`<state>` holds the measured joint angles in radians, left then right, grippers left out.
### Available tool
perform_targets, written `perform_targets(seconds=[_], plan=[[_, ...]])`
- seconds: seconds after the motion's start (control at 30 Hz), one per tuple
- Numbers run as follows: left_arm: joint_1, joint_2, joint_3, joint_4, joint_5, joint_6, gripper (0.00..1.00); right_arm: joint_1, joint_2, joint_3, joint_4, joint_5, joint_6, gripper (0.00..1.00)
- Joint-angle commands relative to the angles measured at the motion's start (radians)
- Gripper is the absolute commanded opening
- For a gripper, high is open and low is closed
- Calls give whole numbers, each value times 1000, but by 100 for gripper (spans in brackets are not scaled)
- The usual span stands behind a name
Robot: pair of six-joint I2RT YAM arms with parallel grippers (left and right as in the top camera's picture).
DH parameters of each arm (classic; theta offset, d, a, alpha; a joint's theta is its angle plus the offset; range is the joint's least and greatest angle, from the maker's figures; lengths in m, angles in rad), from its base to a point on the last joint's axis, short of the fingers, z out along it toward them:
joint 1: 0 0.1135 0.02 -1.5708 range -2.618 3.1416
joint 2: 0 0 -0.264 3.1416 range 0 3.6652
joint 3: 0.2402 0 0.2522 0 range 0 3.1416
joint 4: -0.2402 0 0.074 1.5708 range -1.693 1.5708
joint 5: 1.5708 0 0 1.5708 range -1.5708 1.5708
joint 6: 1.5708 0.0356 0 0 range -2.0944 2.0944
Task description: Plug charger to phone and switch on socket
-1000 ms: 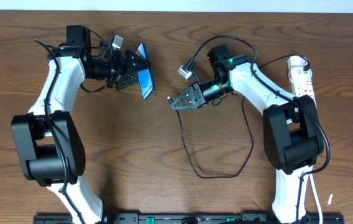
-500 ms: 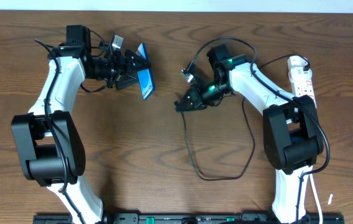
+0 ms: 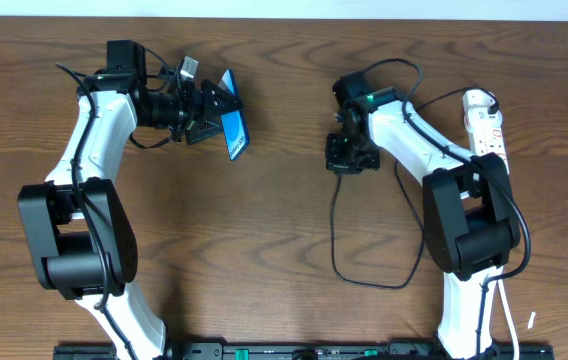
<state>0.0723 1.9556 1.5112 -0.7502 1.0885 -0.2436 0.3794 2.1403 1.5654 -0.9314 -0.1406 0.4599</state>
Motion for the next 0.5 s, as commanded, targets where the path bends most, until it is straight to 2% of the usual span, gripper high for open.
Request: perform_targets(seconds=[0.0, 0.03, 0.13, 0.17, 0.2, 0.47], plan=[[5, -28, -6, 4, 18, -5, 7, 15, 6, 19, -4, 127, 71, 2], [5, -28, -6, 4, 18, -5, 7, 17, 6, 19, -4, 127, 71, 10], [5, -28, -6, 3, 19, -5, 7, 23, 6, 19, -9, 126, 70, 88], [5, -28, -6, 4, 22, -5, 7, 25, 6, 19, -12, 126, 71, 96], [5, -28, -6, 4, 25, -5, 7, 27, 6, 19, -15, 126, 71, 99], [5, -28, -6, 0, 29, -6, 7, 27, 6, 19, -27, 107, 70, 99]])
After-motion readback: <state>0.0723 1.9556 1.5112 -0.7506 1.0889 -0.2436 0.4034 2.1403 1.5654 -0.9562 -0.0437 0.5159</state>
